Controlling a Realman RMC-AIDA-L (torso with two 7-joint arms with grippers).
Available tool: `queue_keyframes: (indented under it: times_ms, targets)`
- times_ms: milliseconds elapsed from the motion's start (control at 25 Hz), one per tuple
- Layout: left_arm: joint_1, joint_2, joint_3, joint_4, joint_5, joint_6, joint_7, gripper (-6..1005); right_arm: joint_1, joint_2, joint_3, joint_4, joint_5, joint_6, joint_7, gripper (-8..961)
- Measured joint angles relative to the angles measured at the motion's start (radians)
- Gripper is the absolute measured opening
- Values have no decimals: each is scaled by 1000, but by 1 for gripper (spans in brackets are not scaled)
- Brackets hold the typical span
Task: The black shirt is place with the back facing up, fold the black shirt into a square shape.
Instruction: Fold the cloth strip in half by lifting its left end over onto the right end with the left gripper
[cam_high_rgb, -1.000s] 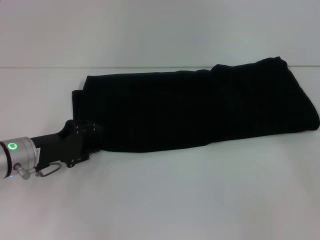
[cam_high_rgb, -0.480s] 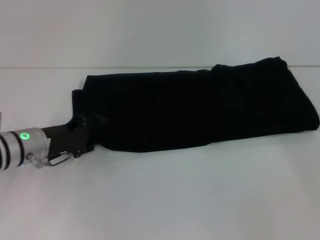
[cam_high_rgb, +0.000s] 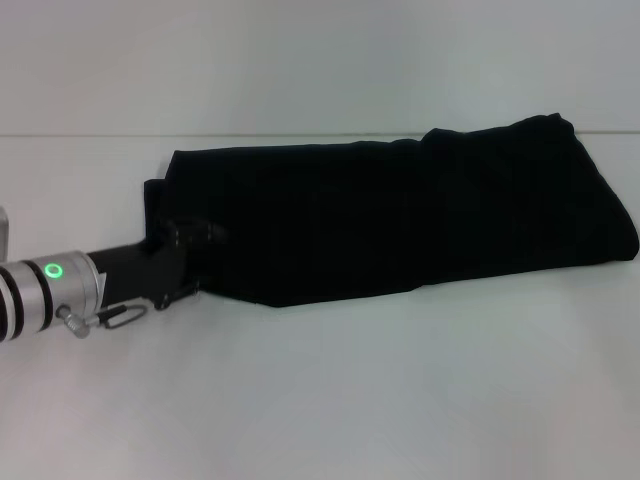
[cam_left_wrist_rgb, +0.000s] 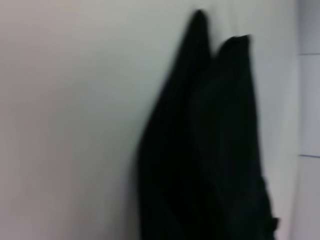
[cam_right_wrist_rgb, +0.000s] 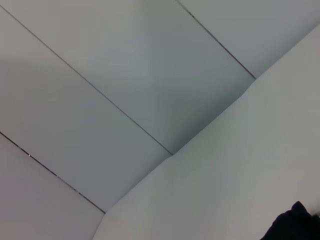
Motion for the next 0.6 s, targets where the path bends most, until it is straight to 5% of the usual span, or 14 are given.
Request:
queue_keyframes:
  times_ms: [600]
  targets:
    - [33, 33, -5, 61, 107, 91, -101, 560, -3, 0, 11, 0, 1, -4, 1, 671]
